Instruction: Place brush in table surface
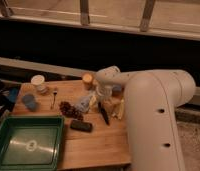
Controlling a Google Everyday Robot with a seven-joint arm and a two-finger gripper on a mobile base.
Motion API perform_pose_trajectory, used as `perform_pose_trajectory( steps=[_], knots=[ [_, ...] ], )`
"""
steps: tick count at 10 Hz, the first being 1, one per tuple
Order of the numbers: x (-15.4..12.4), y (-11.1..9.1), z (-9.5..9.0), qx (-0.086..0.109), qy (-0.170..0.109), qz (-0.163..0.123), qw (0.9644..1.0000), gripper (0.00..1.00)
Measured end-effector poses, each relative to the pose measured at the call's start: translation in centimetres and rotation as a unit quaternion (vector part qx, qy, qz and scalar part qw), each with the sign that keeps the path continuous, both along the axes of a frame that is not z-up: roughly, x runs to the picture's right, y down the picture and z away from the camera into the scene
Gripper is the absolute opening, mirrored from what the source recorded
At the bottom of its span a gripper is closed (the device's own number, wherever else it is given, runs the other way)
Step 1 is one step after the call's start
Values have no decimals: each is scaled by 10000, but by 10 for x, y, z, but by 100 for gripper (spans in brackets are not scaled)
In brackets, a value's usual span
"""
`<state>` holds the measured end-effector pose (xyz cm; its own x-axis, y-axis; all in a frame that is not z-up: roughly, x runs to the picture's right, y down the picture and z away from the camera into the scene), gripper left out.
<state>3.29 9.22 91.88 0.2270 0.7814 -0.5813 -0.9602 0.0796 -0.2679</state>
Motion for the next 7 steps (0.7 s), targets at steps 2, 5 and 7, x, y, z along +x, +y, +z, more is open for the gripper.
perform_pose_trajectory(
  steps=[2, 5, 7],
  knots=[
    [3, 7, 8, -153, -22, 86, 9998, 80],
    [0, 16, 12, -245, -83, 88, 9996, 66],
    [2, 14, 11, -222, -70, 52, 9997, 46]
  ],
)
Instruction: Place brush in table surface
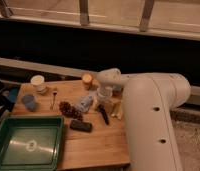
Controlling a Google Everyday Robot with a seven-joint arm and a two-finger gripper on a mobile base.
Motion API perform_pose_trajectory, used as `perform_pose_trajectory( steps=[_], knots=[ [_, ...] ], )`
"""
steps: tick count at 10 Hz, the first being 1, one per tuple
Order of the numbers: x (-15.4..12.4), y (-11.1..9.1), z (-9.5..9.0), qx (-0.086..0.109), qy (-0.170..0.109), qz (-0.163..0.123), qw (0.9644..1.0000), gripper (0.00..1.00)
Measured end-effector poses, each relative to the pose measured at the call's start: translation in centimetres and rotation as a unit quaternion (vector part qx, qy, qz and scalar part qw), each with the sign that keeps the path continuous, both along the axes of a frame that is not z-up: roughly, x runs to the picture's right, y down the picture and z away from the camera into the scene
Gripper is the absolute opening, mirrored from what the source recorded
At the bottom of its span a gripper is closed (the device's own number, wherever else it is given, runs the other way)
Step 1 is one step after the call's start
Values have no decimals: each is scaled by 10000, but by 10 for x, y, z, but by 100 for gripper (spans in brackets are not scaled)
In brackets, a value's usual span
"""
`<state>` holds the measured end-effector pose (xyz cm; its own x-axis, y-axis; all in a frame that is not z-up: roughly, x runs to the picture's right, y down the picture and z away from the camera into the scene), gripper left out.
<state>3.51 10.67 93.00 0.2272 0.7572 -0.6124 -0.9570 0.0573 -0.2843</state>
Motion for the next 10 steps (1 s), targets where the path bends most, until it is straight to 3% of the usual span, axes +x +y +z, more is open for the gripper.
perform_pose_trajectory(
  steps=[3, 5, 7, 10],
  knots=[
    [4, -3, -3, -5, 17, 24, 10000, 13],
    [1, -2, -6, -31, 0, 29, 10000, 0],
    [-1, -3, -7, -25, -21, 15, 10000, 0],
    [-14, -22, -38, 455, -455, 21, 9979, 0]
  ],
)
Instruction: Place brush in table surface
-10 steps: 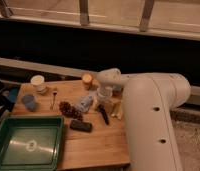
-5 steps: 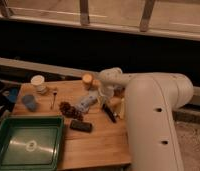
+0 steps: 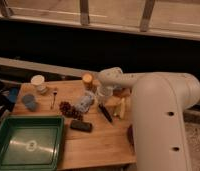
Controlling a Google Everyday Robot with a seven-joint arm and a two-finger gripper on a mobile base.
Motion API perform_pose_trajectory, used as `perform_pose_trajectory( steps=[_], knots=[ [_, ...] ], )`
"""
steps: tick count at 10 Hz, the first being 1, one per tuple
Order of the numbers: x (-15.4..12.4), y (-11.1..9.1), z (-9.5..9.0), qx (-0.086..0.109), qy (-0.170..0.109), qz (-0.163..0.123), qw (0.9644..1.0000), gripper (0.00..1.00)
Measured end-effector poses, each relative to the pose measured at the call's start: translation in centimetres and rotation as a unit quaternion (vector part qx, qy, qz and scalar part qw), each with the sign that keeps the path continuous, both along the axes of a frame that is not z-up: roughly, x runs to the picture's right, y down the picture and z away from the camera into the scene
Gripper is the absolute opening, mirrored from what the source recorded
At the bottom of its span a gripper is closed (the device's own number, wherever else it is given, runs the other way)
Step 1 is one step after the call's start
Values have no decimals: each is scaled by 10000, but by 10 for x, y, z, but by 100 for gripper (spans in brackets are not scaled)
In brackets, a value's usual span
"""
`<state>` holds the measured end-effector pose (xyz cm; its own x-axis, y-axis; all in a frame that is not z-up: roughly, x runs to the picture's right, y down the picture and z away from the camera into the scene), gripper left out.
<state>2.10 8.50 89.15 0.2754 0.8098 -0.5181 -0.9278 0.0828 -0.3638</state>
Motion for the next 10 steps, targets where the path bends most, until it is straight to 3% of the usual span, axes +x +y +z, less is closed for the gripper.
perform_pose_trajectory(
  steps=[3, 5, 6, 8, 10],
  knots=[
    [-16, -35, -60, 480, -572, 31, 9972, 0],
    [-32, -52, -105, 826, -1097, 33, 9905, 0],
    [-38, -55, -120, 886, -1336, 65, 9871, 0],
    [-46, -53, -136, 885, -1711, 109, 9812, 0],
    [-51, -43, -137, 862, -1856, 111, 9788, 0]
  ],
)
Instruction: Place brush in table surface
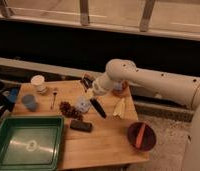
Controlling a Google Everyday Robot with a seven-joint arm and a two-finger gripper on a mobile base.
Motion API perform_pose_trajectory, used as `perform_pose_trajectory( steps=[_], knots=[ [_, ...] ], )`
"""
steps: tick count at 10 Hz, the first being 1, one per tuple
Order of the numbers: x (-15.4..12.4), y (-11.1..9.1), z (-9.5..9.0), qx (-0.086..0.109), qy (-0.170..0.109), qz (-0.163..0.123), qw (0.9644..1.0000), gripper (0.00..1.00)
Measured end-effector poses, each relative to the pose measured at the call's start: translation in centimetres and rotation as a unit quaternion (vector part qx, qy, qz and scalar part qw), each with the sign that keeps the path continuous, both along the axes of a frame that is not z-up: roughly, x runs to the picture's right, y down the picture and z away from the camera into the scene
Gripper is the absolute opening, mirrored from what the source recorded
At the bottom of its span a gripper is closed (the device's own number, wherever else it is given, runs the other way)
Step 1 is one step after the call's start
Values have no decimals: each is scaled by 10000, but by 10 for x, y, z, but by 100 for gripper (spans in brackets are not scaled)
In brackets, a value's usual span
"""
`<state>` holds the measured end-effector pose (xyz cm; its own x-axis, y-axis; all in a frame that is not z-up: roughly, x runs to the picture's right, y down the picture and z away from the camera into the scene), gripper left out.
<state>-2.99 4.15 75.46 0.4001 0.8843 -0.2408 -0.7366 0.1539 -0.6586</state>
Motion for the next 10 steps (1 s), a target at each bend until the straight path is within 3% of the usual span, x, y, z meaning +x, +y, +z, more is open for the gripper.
perform_pose_trajectory(
  steps=[4, 7, 8, 10],
  knots=[
    [3, 41, 37, -393, 311, -135, 9987, 0],
    [18, 70, 72, -794, 727, -127, 9941, 0],
    [24, 77, 82, -945, 869, -92, 9917, 5],
    [40, 86, 98, -1267, 1058, 82, 9862, 25]
  ],
)
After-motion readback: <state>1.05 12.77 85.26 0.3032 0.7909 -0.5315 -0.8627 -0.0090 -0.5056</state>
